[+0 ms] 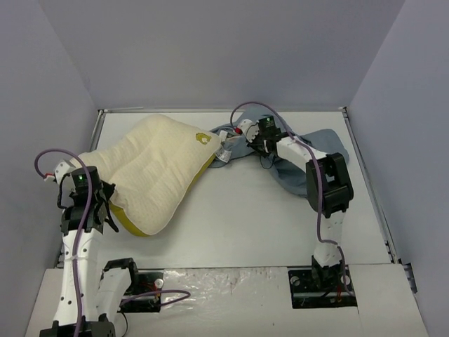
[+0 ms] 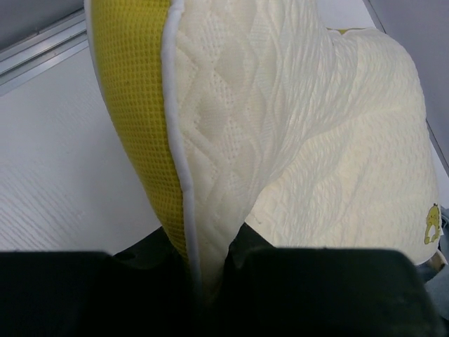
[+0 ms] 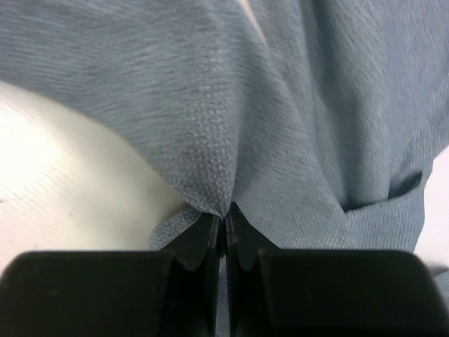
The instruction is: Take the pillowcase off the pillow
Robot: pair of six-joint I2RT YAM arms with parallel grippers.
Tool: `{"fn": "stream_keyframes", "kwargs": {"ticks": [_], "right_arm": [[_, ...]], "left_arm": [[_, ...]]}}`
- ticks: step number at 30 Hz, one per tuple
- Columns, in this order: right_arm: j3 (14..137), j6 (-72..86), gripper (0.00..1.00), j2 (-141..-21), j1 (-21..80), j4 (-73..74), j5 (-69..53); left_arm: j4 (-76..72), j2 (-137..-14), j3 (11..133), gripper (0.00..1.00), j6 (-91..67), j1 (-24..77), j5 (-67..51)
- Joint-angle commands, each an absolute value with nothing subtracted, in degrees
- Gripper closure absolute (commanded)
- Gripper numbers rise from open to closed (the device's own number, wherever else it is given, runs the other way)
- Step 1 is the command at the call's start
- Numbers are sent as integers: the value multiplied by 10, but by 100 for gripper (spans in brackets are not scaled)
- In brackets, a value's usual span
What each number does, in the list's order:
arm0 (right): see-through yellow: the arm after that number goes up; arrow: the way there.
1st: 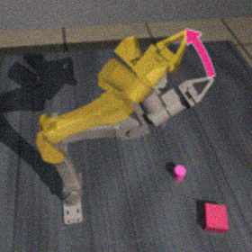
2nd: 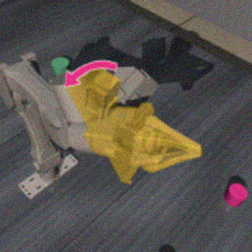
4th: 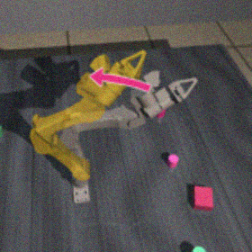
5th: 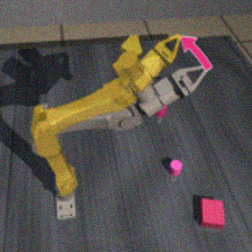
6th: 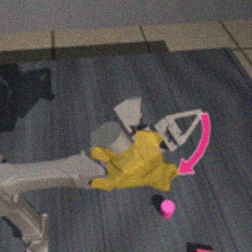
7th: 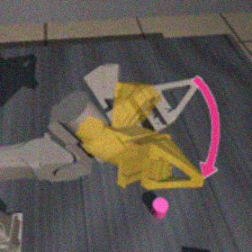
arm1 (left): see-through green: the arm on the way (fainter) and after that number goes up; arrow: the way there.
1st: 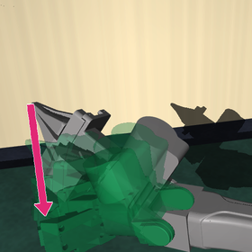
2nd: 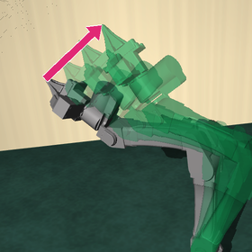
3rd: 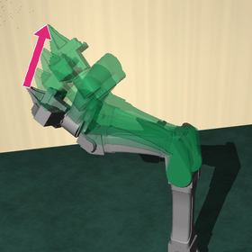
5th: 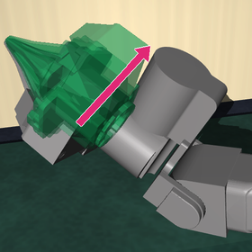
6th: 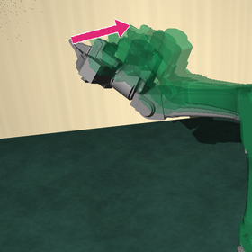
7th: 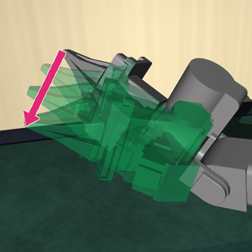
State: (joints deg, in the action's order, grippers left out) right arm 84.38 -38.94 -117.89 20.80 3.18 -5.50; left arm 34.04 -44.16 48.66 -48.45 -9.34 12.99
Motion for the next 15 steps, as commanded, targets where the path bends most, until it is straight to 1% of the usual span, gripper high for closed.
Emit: {"fn": "stream_keyframes", "kwargs": {"ticks": [1, 2, 4, 8, 10, 11, 15], "right_arm": [[837, -349, 100, -1120, 167, 34, -78], [839, -340, 100, -1108, 137, 35, -91], [846, -318, 100, -1069, 106, 40, -130], [888, -273, 100, -1008, 20, 45, -202], [904, -243, 100, -982, 3, 46, -244], [921, -232, 100, -976, -27, 45, -257], [953, -188, 100, -955, -60, 44, -300]], "left_arm": [[323, -425, 486, 98, -503, -91, 145], [320, -425, 483, 98, -504, -91, 147], [316, -426, 480, 98, -506, -92, 150], [312, -426, 468, 98, -520, -92, 162], [307, -424, 456, 98, -526, -93, 168], [305, -422, 453, 98, -529, -92, 169], [298, -424, 435, 98, -536, -93, 180]]}}
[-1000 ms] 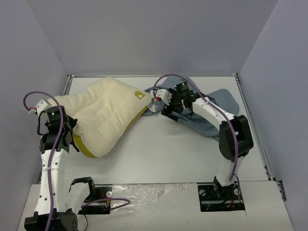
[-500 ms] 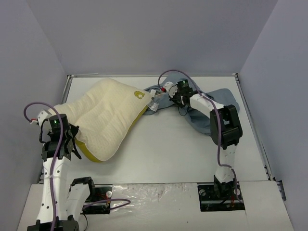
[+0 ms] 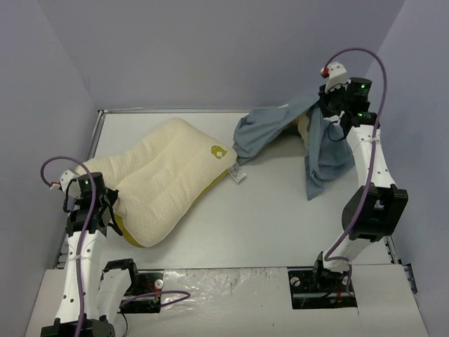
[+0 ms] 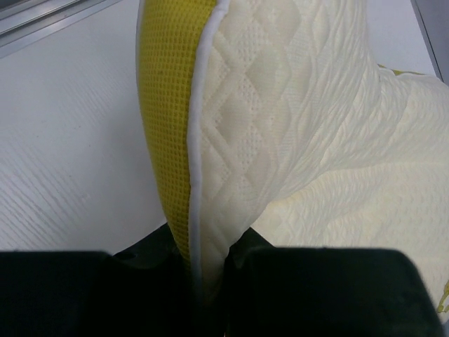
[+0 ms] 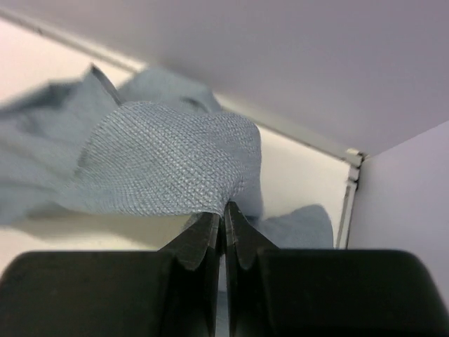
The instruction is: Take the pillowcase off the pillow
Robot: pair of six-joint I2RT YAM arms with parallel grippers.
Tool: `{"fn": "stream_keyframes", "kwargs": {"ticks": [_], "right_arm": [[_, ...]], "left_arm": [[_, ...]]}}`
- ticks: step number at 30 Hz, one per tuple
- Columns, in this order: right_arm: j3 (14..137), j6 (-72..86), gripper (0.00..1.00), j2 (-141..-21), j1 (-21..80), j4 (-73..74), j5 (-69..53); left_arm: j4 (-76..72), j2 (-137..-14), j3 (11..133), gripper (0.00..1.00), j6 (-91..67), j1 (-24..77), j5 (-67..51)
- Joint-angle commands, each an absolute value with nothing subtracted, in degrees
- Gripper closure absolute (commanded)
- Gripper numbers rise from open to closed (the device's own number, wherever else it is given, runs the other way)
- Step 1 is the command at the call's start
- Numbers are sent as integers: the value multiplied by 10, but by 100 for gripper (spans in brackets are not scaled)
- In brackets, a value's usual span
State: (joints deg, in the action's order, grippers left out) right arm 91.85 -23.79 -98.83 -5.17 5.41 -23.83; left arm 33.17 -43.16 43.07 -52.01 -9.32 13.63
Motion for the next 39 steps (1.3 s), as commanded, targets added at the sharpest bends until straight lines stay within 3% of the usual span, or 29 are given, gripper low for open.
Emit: {"fn": "stream_keyframes", "kwargs": {"ticks": [1, 8, 12, 17, 23, 24, 26, 27, 28, 32, 34, 36, 38, 39], "right_arm": [[959, -179, 100, -953, -65, 39, -307], [990, -86, 100, -933, -90, -20, -341], [1027, -41, 100, -954, -80, -19, -409], [983, -26, 100, -936, -39, -22, -451], [911, -49, 100, -902, -8, -25, -401], [903, -52, 100, -900, -13, -24, -401], [879, -57, 100, -889, -36, -22, -413], [873, -60, 100, -882, -42, -20, -415], [868, -71, 100, -873, -47, -17, -416], [861, -101, 100, -829, -45, 23, -456], [865, -131, 97, -831, -12, 65, -435], [844, -185, 87, -838, 17, 101, -375], [789, -207, 70, -839, 33, 100, -336], [774, -224, 53, -838, 33, 100, -297]], "left_arm": [[294, -424, 431, 98, -537, -93, 183], [248, -460, 419, 98, -537, -93, 182], [167, -547, 432, 98, -521, -88, 72], [131, -611, 450, 98, -532, -27, 97], [120, -629, 454, 97, -535, 33, 105], [129, -622, 452, 94, -533, 32, 111], [150, -588, 450, 71, -518, 18, 141], [156, -574, 450, 59, -513, 7, 144], [161, -546, 450, 36, -505, -1, 143], [185, -491, 478, 4, -475, -64, 127], [184, -472, 487, 4, -461, -66, 116], [175, -468, 499, 6, -449, -65, 74], [166, -465, 504, 6, -423, -66, 40], [141, -464, 500, 6, -411, -66, -19]]}}
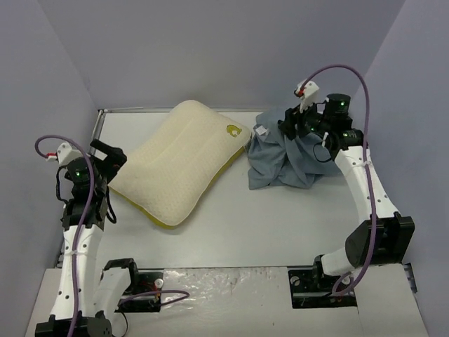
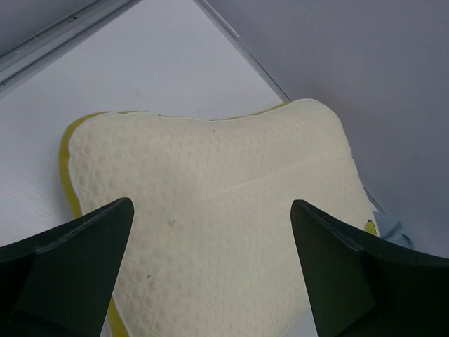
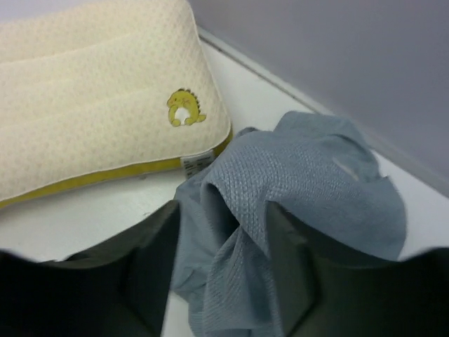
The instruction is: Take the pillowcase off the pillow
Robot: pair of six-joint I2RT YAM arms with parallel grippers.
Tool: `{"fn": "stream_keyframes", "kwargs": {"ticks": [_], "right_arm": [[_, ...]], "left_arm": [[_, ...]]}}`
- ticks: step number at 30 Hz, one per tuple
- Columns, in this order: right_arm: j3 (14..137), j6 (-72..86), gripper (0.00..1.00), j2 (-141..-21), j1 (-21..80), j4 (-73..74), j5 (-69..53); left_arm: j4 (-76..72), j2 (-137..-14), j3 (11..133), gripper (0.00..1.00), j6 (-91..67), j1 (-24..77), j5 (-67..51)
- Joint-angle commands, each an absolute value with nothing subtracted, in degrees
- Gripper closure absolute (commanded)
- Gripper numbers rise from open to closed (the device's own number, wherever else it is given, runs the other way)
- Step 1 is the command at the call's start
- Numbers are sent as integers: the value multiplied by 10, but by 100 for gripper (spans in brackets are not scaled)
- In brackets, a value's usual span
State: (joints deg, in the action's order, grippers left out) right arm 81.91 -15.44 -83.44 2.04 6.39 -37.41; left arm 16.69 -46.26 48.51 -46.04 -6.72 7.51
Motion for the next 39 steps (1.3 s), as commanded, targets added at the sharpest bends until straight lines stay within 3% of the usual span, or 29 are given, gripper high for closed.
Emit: {"fn": "stream_keyframes", "kwargs": {"ticks": [1, 3, 6, 10, 12, 13, 16, 19, 29, 39], "right_arm": [[750, -231, 45, -836, 31, 100, -281], [733, -253, 28, -818, 26, 100, -232], [722, -272, 15, -779, 7, 111, -214], [739, -268, 8, -719, -54, 148, -299], [741, -254, 3, -692, -59, 149, -307], [739, -244, 1, -687, -59, 149, -325], [732, -150, 0, -692, -59, 147, -314], [717, -108, 0, -690, -64, 140, -270], [623, -77, 0, -598, -89, 79, -210], [542, -30, 0, -514, -102, 11, -175]], "left_arm": [[126, -464, 497, 6, -390, -65, -51], [86, -470, 493, 6, -380, -65, -144], [118, -491, 517, 5, -359, -64, -177], [171, -433, 542, 6, -313, -66, -96], [148, -410, 538, 6, -315, -64, -112], [105, -409, 526, 6, -319, -63, -178], [-39, -437, 483, 6, -377, -51, -353], [-77, -461, 469, 6, -381, -25, -435], [130, -368, 478, 6, -144, 93, -268], [145, -352, 463, 6, -132, 117, -236]]}}
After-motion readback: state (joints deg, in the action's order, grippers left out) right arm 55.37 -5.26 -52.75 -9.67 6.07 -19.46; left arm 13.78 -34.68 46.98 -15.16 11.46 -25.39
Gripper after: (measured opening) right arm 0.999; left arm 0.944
